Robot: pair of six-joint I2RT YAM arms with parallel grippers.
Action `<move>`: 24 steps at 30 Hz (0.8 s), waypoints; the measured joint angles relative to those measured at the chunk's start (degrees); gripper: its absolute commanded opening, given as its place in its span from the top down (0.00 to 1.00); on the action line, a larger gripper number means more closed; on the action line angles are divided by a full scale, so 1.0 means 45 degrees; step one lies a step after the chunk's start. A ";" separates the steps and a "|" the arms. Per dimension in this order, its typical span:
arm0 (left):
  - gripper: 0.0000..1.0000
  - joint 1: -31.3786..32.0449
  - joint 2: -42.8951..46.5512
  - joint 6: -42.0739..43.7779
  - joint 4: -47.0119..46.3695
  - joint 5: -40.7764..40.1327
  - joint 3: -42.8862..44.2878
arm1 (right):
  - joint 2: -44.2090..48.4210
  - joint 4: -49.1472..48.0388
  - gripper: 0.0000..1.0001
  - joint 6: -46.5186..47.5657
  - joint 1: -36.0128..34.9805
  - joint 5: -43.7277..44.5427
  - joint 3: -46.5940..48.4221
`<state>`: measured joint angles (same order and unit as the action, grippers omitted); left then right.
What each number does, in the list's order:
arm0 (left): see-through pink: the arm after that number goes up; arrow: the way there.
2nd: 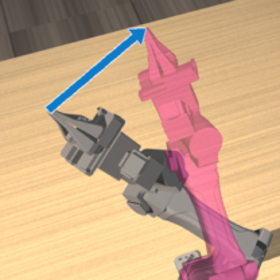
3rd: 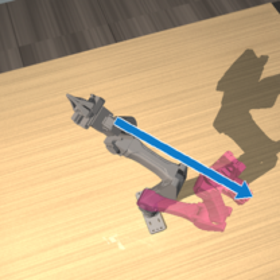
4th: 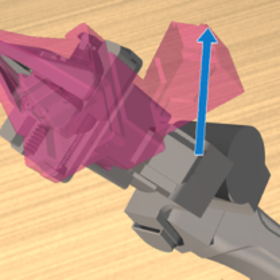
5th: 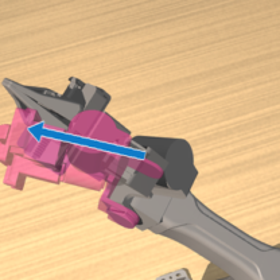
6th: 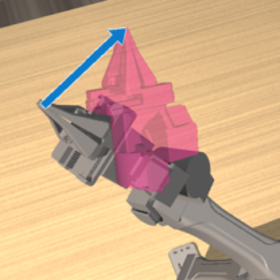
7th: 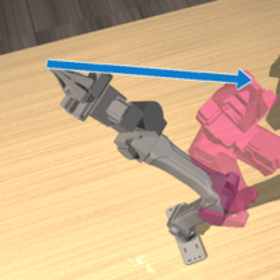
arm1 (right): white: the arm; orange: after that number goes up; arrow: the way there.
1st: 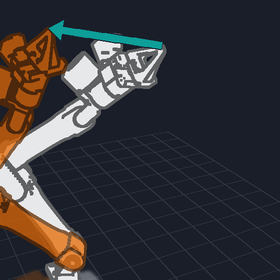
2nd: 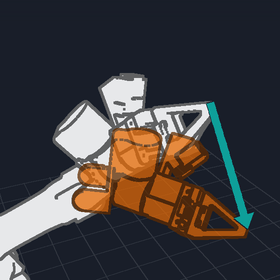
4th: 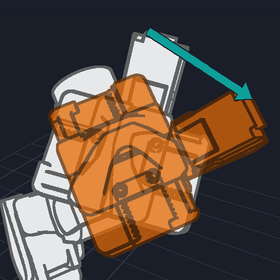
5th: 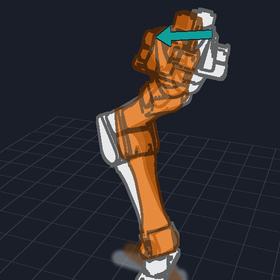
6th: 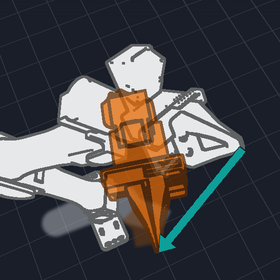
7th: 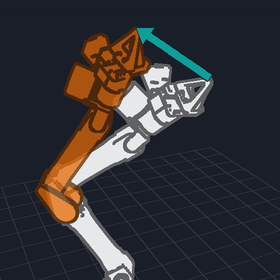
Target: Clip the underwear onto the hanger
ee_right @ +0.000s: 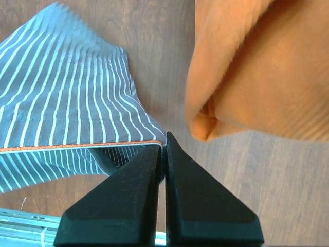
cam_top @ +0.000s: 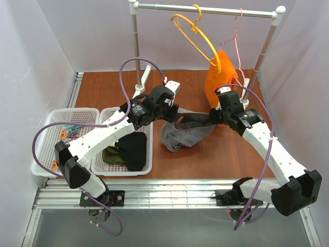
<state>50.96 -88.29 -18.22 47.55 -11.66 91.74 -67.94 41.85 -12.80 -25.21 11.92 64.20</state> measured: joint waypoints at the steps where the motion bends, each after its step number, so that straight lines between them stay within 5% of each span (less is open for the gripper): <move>1: 1.00 -0.0019 0.0000 0.0058 0.0078 -0.0112 -0.0136 | 0.0029 0.0107 0.99 0.0000 0.0000 0.0039 0.0068; 13: 1.00 -0.1375 0.0505 -0.0112 0.0481 -0.0981 -0.1069 | 0.1253 0.0554 0.88 -0.0121 -0.0005 0.1112 -0.1205; 24: 1.00 -0.1715 0.0850 0.0330 -0.0500 -0.0189 -0.1161 | 0.1273 0.0622 0.95 -0.0136 0.0024 0.1277 -0.1700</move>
<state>43.24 -84.47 -16.73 45.30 -12.51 86.52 -62.22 44.64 -13.41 -25.10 17.67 56.55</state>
